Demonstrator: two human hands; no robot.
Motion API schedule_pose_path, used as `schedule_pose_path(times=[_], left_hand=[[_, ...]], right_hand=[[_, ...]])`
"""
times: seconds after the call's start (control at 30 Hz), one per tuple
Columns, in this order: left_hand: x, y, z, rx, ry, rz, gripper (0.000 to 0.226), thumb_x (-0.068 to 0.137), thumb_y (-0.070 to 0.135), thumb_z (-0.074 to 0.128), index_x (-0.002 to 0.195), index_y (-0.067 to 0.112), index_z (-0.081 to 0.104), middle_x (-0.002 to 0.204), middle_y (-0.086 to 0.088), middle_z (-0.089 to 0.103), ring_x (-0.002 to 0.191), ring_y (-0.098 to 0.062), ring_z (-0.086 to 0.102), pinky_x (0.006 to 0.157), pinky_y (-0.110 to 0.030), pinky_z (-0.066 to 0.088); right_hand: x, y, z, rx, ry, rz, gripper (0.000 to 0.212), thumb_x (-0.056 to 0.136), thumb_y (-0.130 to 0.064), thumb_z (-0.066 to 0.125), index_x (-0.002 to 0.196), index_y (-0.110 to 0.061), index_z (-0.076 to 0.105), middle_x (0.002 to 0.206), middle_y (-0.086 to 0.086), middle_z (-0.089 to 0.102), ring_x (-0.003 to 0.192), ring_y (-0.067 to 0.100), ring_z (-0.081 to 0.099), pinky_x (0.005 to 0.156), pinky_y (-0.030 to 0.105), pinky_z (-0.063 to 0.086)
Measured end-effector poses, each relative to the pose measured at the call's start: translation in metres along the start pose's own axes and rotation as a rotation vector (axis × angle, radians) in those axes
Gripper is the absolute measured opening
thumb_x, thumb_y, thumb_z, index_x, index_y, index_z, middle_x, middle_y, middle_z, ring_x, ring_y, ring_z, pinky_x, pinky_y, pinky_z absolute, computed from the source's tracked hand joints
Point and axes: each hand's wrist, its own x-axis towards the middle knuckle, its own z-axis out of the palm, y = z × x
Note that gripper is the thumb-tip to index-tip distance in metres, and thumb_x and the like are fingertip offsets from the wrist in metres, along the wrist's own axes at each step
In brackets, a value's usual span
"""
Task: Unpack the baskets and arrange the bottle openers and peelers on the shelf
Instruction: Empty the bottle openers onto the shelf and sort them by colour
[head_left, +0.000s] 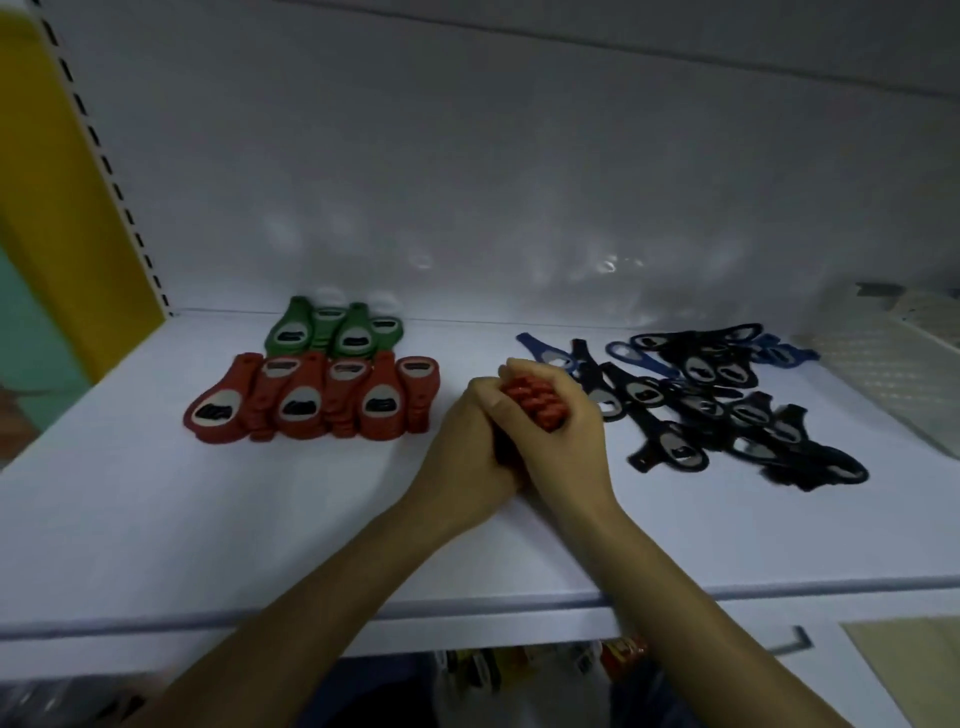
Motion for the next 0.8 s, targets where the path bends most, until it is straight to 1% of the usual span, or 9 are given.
schedule_pose_path(times=[0.07,0.1,0.2,0.27,0.33,0.43,0.57,0.67,0.8], left_hand=[[0.001,-0.001,0.003,0.059,-0.012,0.031,0.035,0.076,0.012,0.060,0.096,0.041,0.057,0.097,0.018,0.058,0.093,0.002,0.059,0.082,-0.022,0.051],[0.002,-0.003,0.007,0.093,-0.032,0.032,0.028,0.080,0.010,0.060,0.103,0.027,0.062,0.102,0.008,0.062,0.097,-0.006,0.061,0.085,-0.030,0.052],[0.004,-0.006,0.014,0.181,-0.026,-0.015,0.026,0.087,0.015,0.057,0.111,0.007,0.056,0.109,-0.007,0.059,0.101,-0.020,0.058,0.089,-0.041,0.049],[0.002,-0.007,0.015,0.131,-0.009,-0.065,0.025,0.086,0.022,0.052,0.108,0.010,0.053,0.107,-0.009,0.058,0.102,-0.023,0.057,0.092,-0.039,0.048],[0.002,-0.011,0.014,0.168,-0.051,-0.131,0.032,0.087,0.016,0.055,0.117,0.005,0.054,0.117,-0.014,0.059,0.112,-0.026,0.055,0.098,-0.035,0.045],[0.003,-0.016,0.013,0.342,-0.095,-0.097,0.027,0.088,0.014,0.055,0.115,0.009,0.058,0.109,-0.011,0.062,0.104,-0.022,0.058,0.093,-0.038,0.047],[0.001,-0.018,0.012,0.553,-0.074,-0.105,0.043,0.089,0.024,0.050,0.130,0.011,0.045,0.116,-0.006,0.056,0.105,-0.022,0.052,0.090,-0.036,0.044],[-0.001,-0.020,0.010,0.643,-0.095,-0.108,0.043,0.091,0.020,0.048,0.132,0.010,0.041,0.120,-0.007,0.052,0.107,-0.022,0.048,0.089,-0.033,0.040],[-0.003,-0.014,0.007,0.520,-0.070,-0.121,0.041,0.094,0.017,0.050,0.132,0.007,0.039,0.114,-0.011,0.056,0.101,-0.022,0.049,0.079,-0.028,0.039]], right_hand=[[0.001,-0.002,-0.001,-0.010,-0.005,0.022,0.034,0.077,-0.022,0.077,0.110,-0.021,0.069,0.107,-0.006,0.068,0.099,0.001,0.064,0.088,0.018,0.051],[0.001,-0.003,-0.001,-0.016,0.003,0.036,0.034,0.079,-0.023,0.076,0.111,-0.021,0.068,0.108,-0.006,0.068,0.100,0.001,0.063,0.090,0.019,0.050],[0.003,-0.004,0.003,-0.016,0.034,0.075,0.032,0.087,-0.019,0.065,0.119,-0.022,0.064,0.115,-0.008,0.065,0.106,-0.001,0.060,0.097,0.019,0.046],[0.006,-0.003,0.006,-0.036,0.002,0.051,0.035,0.088,-0.020,0.063,0.124,-0.023,0.061,0.116,-0.013,0.063,0.105,-0.010,0.057,0.093,0.008,0.044],[0.008,0.000,0.007,-0.062,-0.037,0.081,0.037,0.084,-0.027,0.070,0.120,-0.024,0.063,0.112,-0.015,0.065,0.104,-0.007,0.059,0.088,0.007,0.045],[0.008,0.004,0.006,-0.009,-0.010,0.201,0.009,0.079,-0.032,0.074,0.084,-0.026,0.070,0.085,-0.008,0.072,0.086,0.007,0.068,0.082,0.024,0.055],[0.007,0.005,0.008,-0.031,0.034,0.150,0.024,0.081,-0.037,0.070,0.066,-0.019,0.063,0.063,0.001,0.065,0.067,0.022,0.066,0.073,0.046,0.058],[0.008,0.004,0.007,-0.037,0.040,0.214,0.032,0.078,-0.038,0.071,0.065,-0.011,0.061,0.063,0.007,0.061,0.065,0.024,0.063,0.069,0.052,0.056],[0.016,0.002,0.006,0.152,0.083,0.403,0.021,0.079,-0.031,0.074,0.073,-0.014,0.063,0.078,0.012,0.068,0.085,0.030,0.069,0.082,0.050,0.056]])
